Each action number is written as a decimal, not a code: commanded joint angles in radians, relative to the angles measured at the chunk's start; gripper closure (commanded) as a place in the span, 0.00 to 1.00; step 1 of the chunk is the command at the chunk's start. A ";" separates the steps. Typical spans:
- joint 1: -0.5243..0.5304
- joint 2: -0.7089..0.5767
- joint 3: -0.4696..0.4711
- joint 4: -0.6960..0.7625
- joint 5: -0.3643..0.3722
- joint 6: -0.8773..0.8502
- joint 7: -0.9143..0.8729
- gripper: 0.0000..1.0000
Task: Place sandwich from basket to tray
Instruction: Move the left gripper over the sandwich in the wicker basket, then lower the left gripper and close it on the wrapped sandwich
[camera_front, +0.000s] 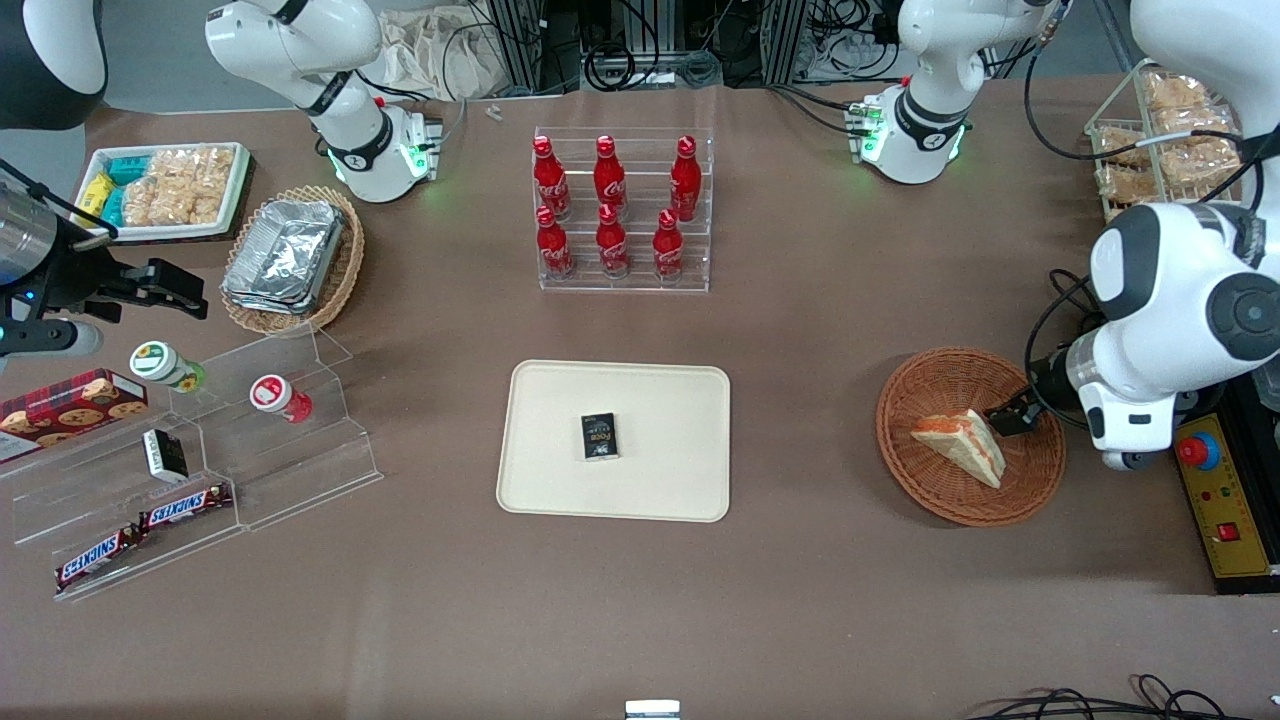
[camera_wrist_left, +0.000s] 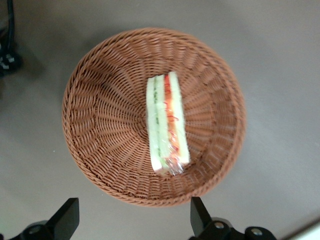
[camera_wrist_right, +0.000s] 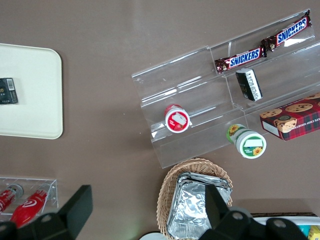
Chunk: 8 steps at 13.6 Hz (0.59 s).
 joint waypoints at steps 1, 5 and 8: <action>0.005 0.042 0.034 -0.017 0.003 0.048 -0.069 0.00; 0.001 0.108 0.039 -0.014 0.003 0.141 -0.189 0.00; -0.009 0.146 0.038 -0.003 0.003 0.184 -0.243 0.00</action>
